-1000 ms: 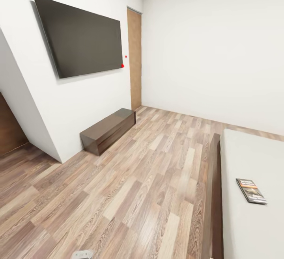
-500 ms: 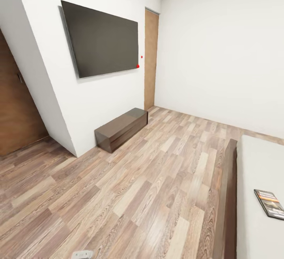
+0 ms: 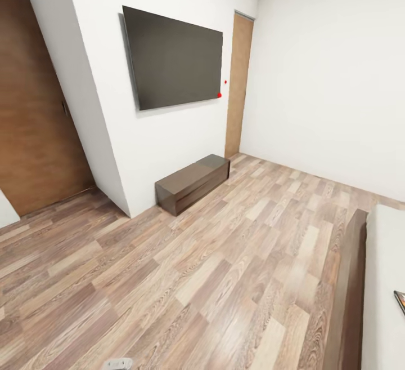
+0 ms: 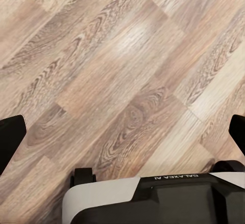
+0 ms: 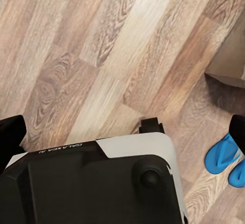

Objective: In the bedroom, move the book from the bed onto either nightstand, and place the two sandals side by side next to the bed.

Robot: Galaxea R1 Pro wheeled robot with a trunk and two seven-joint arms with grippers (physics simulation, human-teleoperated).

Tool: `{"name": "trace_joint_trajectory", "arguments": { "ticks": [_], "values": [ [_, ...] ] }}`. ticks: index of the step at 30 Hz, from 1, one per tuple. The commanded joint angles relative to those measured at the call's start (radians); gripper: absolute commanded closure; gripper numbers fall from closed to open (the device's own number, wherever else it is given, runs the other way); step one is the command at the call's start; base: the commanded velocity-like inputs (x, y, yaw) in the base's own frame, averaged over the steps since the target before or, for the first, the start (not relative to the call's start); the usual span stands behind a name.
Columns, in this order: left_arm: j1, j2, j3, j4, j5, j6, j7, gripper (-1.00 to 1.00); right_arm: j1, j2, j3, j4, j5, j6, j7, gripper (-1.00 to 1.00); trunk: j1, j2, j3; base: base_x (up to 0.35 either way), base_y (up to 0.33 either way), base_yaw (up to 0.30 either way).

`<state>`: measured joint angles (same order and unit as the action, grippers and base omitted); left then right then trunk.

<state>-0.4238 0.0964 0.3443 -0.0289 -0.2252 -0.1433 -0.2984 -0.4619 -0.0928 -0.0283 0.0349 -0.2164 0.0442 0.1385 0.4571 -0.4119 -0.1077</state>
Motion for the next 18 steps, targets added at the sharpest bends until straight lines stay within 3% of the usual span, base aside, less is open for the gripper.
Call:
{"name": "trace_joint_trajectory", "arguments": {
  "ticks": [1, 6, 18],
  "values": [
    [-0.001, 0.000, 0.009, 0.001, -0.010, -0.004, -0.002, -1.00, -0.001, -0.001, -0.002, 0.002, -0.008, 0.001, 0.004, -1.00, 0.001, -0.002, -0.002, 0.000, 0.000, 0.248],
    [-0.001, 0.000, 0.009, 0.001, -0.011, -0.004, -0.002, -1.00, -0.001, -0.001, -0.002, 0.002, -0.008, 0.001, 0.004, -1.00, -0.003, 0.005, 0.001, 0.000, 0.000, 0.123],
    [-0.001, 0.000, 0.009, 0.001, -0.011, -0.003, -0.002, -1.00, -0.001, -0.001, -0.002, 0.002, -0.008, 0.001, 0.004, -1.00, -0.007, 0.012, 0.004, 0.000, 0.000, 0.011]
  ]
}}
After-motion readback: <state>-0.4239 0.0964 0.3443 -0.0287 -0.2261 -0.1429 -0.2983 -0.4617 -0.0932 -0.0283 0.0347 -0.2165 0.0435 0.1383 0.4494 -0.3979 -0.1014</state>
